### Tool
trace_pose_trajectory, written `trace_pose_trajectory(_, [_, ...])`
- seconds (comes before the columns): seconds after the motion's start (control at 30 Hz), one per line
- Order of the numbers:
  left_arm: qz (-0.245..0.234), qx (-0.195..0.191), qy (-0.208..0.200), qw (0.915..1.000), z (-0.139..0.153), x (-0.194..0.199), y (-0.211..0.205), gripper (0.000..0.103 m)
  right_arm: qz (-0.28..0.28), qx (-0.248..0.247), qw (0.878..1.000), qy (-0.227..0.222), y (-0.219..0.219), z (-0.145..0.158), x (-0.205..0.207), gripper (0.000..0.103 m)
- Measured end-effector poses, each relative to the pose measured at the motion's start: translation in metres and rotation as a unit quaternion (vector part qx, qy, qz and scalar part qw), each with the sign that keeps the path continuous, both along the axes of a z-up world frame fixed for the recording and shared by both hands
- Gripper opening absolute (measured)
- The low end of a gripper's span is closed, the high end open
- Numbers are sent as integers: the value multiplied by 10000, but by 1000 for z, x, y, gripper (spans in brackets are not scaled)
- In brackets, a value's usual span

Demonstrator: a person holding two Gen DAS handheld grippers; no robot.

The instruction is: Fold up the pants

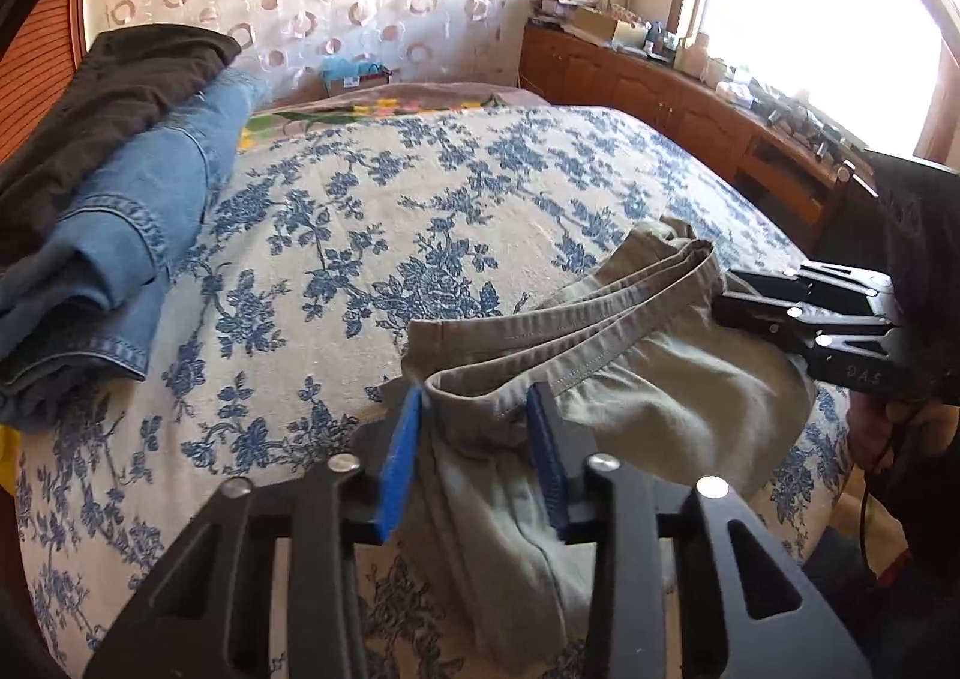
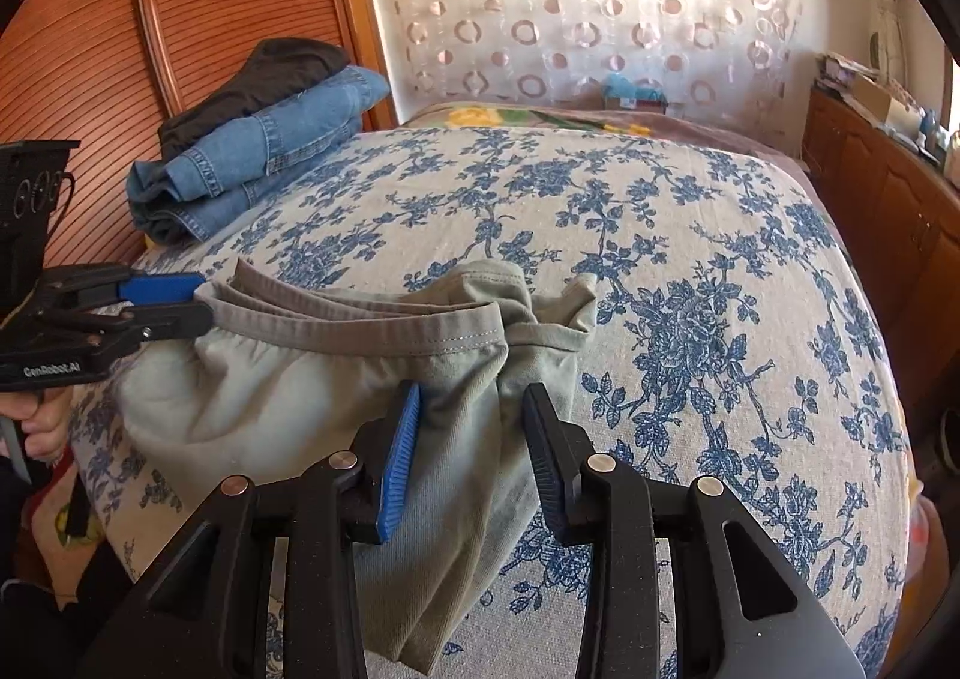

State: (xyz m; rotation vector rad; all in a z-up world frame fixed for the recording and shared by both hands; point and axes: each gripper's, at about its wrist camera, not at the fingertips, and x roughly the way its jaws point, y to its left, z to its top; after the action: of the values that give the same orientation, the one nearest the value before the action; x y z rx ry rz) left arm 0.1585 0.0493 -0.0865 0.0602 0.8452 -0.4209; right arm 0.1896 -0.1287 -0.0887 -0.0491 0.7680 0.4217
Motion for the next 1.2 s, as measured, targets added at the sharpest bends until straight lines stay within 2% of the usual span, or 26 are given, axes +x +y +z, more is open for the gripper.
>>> trace_pose_trajectory(0.07, [-20,23,-50,10000,1,0,-2,15,-47,63,10000,-3,-3,0,0,35])
trace_pose_trajectory(0.1, [-56,-29,-114,9999,2,-2,-2,7,-70,81,9999,-8,-4,0,1,35])
trace_pose_trajectory(0.13, [-110,-97,-198,9997,6,-4,-3,6,-105,104,9999,-18,-5,0,1,35])
trace_pose_trajectory(0.27, [-196,-154,-499,9984,28,-11,-9,6,-175,119,9997,-75,-7,1,0,35])
trace_pose_trajectory(0.4, [-65,-187,-727,9972,43,-5,-10,6,-198,169,9996,-67,-9,1,0,35])
trace_pose_trajectory(0.63, [205,146,-615,9978,27,23,-11,6,-266,208,9994,-110,-11,1,-1,35])
trace_pose_trajectory(0.77, [264,138,-482,9984,16,26,-7,8,-296,245,9992,-102,-13,2,-1,35])
trace_pose_trajectory(0.9, [343,60,-360,9987,12,23,-2,18,-270,252,9993,-103,-13,2,-2,35])
trace_pose_trajectory(0.97, [361,61,-327,9988,12,20,0,26,-250,255,9993,-90,-13,2,-1,35])
trace_pose_trajectory(1.03, [386,91,-346,9986,12,16,1,39,-252,257,9993,-82,-13,1,-1,35])
trace_pose_trajectory(1.17, [391,106,-389,9984,12,7,4,50,-253,246,9993,-88,-13,1,-1,35])
trace_pose_trajectory(1.2, [389,87,-388,9985,11,3,5,60,-251,248,9993,-87,-13,1,-1,35])
